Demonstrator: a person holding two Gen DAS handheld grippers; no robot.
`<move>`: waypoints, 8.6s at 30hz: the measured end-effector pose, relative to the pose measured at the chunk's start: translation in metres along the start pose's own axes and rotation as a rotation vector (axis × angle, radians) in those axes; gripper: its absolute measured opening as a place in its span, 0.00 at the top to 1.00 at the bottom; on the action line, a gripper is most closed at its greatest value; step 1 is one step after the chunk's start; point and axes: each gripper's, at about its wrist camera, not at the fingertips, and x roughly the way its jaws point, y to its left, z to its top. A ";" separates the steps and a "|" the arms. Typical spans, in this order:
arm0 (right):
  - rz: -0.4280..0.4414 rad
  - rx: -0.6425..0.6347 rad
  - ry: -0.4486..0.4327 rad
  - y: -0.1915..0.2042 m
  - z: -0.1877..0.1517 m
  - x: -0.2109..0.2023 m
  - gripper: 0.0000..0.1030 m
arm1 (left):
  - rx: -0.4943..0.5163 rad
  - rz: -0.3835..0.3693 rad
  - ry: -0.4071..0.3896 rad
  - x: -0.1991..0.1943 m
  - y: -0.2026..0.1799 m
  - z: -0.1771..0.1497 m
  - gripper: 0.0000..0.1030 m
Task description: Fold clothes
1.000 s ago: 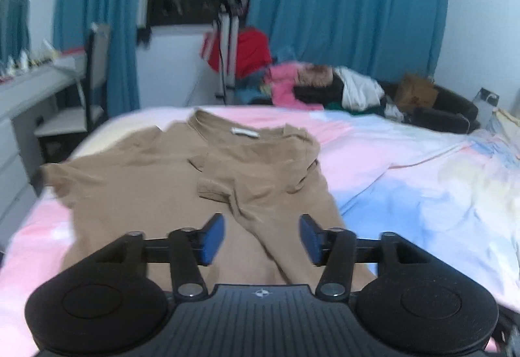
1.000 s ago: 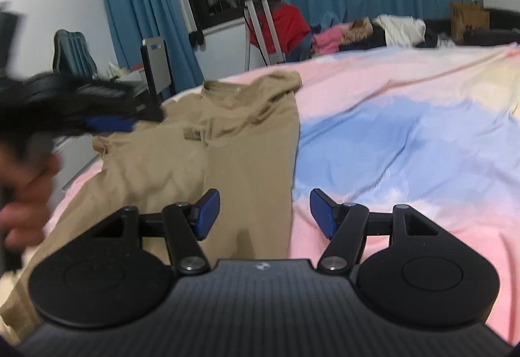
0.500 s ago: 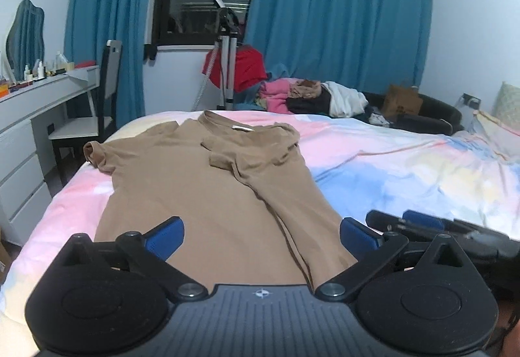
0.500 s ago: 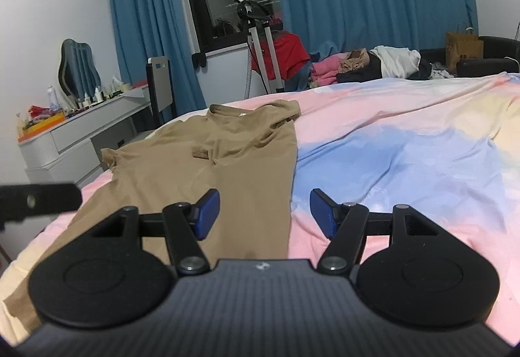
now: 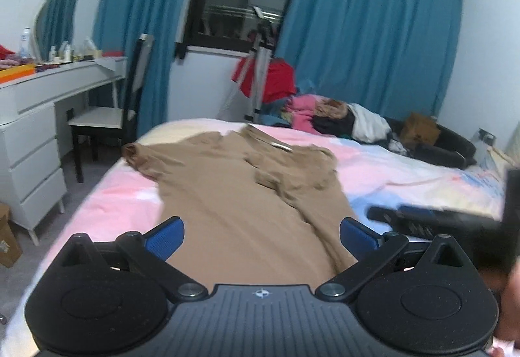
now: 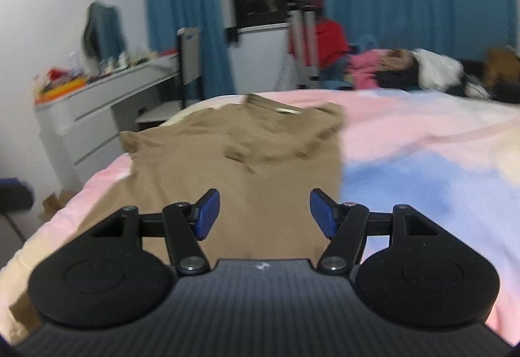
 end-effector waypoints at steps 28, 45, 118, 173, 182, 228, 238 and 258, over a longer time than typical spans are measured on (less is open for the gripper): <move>0.098 -0.566 0.320 0.301 0.066 0.376 0.88 | -0.371 0.136 0.108 0.072 0.154 -0.036 0.04; -0.065 0.191 -0.077 0.029 0.120 0.226 0.89 | -0.218 -0.113 -0.067 0.046 0.072 -0.024 0.04; -0.001 0.194 0.009 -0.084 0.061 0.193 0.31 | 0.027 0.004 0.156 0.119 0.009 -0.057 0.04; -0.027 0.364 0.028 -0.065 -0.072 -0.101 0.31 | -0.243 0.166 0.456 0.027 0.054 -0.066 0.05; -0.039 0.370 0.054 -0.066 -0.075 -0.096 0.31 | -0.366 0.177 0.520 0.033 0.072 -0.076 0.11; -0.041 0.493 0.158 -0.085 -0.088 -0.082 0.31 | 0.479 -0.025 0.560 0.023 -0.117 -0.101 0.95; -0.018 0.501 0.214 -0.085 -0.097 -0.077 0.31 | 0.178 -0.137 0.507 0.018 -0.059 -0.090 0.31; 0.098 0.506 0.422 -0.062 -0.133 -0.059 0.33 | -0.079 -0.111 0.604 0.049 -0.011 -0.101 0.23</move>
